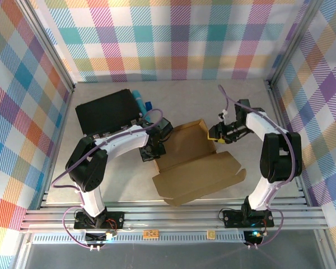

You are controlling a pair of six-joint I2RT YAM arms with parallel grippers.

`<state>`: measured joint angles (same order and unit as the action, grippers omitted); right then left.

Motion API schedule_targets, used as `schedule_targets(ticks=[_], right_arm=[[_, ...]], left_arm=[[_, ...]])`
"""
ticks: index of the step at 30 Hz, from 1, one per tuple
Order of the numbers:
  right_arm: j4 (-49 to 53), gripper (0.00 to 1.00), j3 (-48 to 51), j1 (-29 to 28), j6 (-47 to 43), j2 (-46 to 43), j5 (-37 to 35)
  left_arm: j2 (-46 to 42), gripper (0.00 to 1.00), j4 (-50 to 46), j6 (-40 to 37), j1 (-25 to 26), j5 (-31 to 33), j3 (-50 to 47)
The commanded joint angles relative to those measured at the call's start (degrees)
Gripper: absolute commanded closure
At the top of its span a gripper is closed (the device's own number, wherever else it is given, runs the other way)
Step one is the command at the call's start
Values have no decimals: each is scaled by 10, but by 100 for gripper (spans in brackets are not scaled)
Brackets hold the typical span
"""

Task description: Fold the paper box

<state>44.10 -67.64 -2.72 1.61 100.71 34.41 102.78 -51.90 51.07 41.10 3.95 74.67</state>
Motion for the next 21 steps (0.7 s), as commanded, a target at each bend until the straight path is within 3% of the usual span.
schedule_targets(ticks=[1, 6, 21], right_arm=[[-50, 50, 19, 24, -17, 4, 49], [-51, 52, 13, 40, -36, 29, 122], [-42, 56, 42, 41, -37, 37, 126]], left_arm=[[7, 100, -3, -17, -7, -4, 10], [11, 100, -3, -24, -9, -8, 10], [40, 100, -27, -67, -34, 6, 32]])
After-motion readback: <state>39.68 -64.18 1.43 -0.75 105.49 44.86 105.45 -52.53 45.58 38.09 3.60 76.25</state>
